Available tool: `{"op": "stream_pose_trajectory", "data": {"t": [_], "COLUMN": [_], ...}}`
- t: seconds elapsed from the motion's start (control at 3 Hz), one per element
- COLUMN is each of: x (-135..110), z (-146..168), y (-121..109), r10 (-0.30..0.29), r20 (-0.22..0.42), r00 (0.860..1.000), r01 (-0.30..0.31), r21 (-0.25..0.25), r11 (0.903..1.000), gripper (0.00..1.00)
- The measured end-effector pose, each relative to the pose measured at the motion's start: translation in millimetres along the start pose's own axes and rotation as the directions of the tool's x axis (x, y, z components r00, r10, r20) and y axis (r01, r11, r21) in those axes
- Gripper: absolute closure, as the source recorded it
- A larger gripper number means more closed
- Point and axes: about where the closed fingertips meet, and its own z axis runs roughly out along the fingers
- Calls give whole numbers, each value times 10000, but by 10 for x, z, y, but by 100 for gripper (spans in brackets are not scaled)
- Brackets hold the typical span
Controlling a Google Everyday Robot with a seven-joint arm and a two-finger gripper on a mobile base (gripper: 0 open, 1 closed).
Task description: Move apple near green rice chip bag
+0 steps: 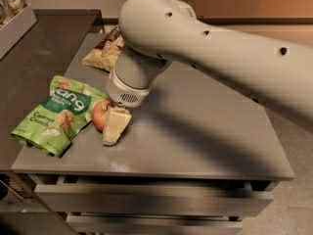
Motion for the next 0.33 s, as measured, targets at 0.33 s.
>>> {"op": "stream_pose_trajectory", "data": {"t": [0.33], "x": [0], "z": [0], "y": [0], "r10": [-1], "r20": [0], "r00": [10000], "r01": [1], "r21": [0], "r11": [10000], "gripper": [0]}}
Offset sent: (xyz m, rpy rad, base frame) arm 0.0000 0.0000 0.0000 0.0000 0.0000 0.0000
